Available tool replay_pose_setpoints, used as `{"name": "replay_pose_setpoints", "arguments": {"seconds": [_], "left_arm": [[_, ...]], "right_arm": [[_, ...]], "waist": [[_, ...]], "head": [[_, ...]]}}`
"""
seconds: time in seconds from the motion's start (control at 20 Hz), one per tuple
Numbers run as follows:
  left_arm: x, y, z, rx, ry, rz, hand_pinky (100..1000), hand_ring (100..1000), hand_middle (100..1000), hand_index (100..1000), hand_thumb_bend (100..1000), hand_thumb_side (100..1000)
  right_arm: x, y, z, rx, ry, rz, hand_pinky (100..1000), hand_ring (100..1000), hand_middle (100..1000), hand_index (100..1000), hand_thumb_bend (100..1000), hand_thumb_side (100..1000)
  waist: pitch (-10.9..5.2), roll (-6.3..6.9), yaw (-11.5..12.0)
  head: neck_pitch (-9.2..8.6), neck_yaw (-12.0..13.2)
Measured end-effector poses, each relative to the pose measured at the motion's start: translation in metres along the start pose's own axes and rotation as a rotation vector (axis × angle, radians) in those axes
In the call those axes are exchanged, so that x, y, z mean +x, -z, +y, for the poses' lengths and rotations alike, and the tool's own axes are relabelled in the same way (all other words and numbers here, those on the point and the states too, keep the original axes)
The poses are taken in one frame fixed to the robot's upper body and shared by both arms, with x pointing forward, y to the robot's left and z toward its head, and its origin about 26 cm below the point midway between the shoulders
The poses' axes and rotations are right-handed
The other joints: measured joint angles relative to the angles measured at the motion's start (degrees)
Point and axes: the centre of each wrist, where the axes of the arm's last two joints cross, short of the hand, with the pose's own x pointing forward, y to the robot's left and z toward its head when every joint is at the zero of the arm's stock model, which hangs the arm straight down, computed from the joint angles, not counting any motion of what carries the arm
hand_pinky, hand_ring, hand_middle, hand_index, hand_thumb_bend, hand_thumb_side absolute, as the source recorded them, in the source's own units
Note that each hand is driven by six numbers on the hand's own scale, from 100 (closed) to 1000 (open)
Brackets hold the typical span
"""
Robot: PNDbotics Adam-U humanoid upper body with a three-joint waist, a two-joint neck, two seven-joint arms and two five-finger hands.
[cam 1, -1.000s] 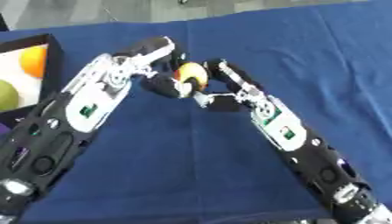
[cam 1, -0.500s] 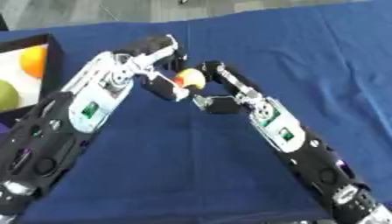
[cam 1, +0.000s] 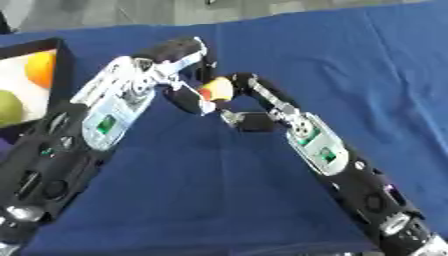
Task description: Pick up the objects with one hand, pass them to the other hand, and then place them into the box on the other side of the table.
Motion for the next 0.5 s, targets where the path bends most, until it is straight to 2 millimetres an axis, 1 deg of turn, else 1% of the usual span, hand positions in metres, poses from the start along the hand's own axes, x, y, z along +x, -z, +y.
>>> {"name": "replay_pose_setpoints", "arguments": {"seconds": [0.25,0.5], "left_arm": [[0.001,-0.0013,0.0024,-0.007,0.011,0.015,561,528,430,372,402,100],[0.0034,-0.0061,0.0073,-0.011,0.009,0.027,562,529,434,373,385,100]], "right_arm": [[-0.0005,-0.0001,-0.0003,0.003,-0.027,0.01,769,814,736,829,150,345],[-0.0003,0.0004,-0.0026,-0.007,-0.058,0.026,773,808,743,834,152,347]], "waist": [[0.0,-0.04,0.0],[-0.01,-0.08,0.0]], "head": [[0.0,0.2],[0.0,0.2]]}}
